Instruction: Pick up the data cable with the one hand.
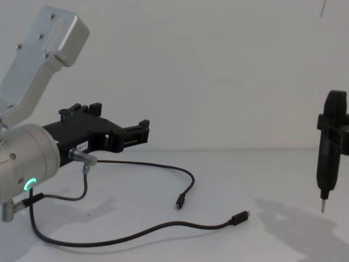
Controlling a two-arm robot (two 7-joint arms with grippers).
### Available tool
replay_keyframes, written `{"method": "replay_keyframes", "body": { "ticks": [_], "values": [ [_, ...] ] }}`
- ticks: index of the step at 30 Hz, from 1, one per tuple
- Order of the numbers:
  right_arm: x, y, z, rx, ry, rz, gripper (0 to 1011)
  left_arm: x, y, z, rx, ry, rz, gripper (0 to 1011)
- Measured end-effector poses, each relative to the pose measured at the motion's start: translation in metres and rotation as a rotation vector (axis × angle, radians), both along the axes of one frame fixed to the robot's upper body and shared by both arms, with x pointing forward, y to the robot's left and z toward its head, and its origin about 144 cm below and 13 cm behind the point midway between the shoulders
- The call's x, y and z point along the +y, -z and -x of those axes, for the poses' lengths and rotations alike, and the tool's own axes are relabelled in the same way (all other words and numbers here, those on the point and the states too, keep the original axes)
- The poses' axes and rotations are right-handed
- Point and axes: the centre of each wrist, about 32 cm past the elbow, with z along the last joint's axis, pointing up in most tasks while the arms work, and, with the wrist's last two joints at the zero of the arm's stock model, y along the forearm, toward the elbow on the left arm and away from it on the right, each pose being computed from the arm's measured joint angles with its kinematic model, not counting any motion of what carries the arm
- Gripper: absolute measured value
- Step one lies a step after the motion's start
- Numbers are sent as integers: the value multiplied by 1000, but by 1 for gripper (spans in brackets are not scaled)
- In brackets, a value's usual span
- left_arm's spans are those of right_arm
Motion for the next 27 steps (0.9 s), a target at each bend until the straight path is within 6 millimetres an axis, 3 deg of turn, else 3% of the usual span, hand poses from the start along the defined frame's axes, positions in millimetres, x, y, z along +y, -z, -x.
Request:
{"method": "replay_keyframes", "body": {
  "ticks": [27],
  "values": [
    [0,0,0,0,0,0,279,0,0,0,1,0,0,1001]
  ]
}}
